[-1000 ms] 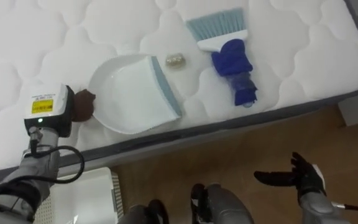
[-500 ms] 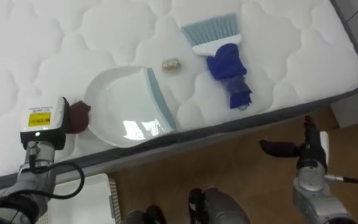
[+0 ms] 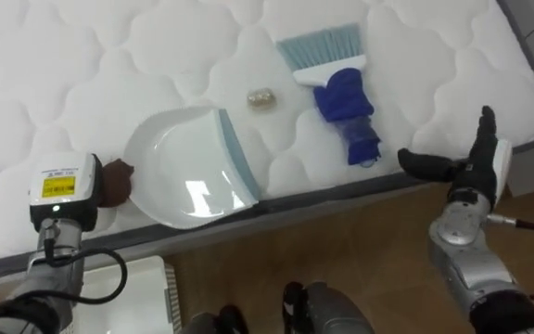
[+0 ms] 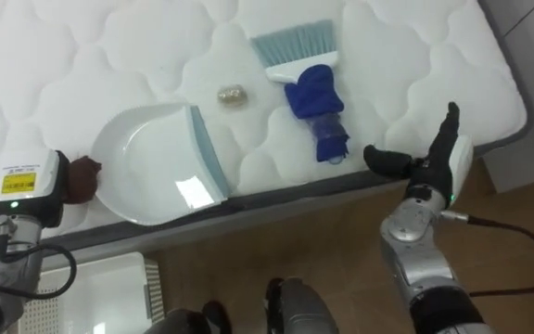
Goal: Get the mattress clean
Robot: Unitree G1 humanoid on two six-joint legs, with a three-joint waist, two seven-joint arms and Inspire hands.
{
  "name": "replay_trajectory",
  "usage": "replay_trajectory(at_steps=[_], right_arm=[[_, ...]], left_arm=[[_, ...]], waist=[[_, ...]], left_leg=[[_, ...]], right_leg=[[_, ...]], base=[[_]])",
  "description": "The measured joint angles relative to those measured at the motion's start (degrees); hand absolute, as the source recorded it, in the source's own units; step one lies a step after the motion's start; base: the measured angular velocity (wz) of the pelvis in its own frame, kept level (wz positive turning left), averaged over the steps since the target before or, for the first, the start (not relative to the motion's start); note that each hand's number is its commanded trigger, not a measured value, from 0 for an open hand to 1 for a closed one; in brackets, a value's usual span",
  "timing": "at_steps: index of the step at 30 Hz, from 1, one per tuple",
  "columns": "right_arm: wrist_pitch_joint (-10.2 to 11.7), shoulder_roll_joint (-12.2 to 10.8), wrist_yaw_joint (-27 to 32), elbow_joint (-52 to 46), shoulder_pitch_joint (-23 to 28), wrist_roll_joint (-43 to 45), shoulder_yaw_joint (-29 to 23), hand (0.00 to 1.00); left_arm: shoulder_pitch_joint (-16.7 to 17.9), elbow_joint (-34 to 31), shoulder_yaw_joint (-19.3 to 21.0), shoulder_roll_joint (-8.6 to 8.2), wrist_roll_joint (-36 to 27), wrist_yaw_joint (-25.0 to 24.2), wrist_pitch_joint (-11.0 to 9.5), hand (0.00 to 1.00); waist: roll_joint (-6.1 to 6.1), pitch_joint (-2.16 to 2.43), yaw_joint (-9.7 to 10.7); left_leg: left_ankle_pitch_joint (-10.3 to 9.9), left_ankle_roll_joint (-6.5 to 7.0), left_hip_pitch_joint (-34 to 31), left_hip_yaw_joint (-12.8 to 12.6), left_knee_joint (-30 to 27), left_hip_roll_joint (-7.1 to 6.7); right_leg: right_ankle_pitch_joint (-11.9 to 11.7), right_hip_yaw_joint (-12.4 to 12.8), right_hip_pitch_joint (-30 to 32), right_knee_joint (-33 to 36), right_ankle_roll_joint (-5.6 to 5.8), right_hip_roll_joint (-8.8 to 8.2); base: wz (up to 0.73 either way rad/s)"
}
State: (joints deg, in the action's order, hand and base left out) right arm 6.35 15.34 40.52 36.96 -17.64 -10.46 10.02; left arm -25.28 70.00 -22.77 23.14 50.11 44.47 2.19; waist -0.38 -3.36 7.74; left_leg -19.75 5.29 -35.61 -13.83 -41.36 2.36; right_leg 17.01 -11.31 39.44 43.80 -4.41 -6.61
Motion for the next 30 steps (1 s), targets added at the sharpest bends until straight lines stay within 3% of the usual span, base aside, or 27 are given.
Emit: replay_trajectory(at_steps=[14,25,30], right_arm=[[0.0,0.0,1.6,-1.9,-2.5,4.1,0.1,0.0],[-0.1,0.2,-4.1,-1.7,-6.3,-0.4,1.3,0.0],[-0.1,0.2,-7.4,-1.7,-6.3,-2.7,3.1,0.0]], left_arm=[[-0.4,0.4,0.7,0.03,-1.1,-2.2,0.4,1.0],[-2.9,-0.1,0.7,0.03,-1.0,-4.8,0.3,1.0],[-3.1,-0.5,0.7,-0.01,-1.1,-5.1,0.4,1.0]], waist=[[-0.93,-0.08,-0.9],[-0.88,-0.11,-3.3],[-0.75,-0.33,-3.7]], left_leg=[[0.1,0.12,-1.1,0.2,-0.6,-0.05],[0.1,0.12,-2.2,0.8,-0.9,-0.03],[0.1,0.11,-3.1,2.1,-1.8,-0.11]], right_leg=[[0.0,-0.2,0.8,0.6,0.0,-0.25],[0.0,-0.9,1.5,0.6,-0.04,-0.32],[0.2,-2.4,1.5,0.9,-0.32,-0.79]], base=[[0.0],[0.02],[0.11]])
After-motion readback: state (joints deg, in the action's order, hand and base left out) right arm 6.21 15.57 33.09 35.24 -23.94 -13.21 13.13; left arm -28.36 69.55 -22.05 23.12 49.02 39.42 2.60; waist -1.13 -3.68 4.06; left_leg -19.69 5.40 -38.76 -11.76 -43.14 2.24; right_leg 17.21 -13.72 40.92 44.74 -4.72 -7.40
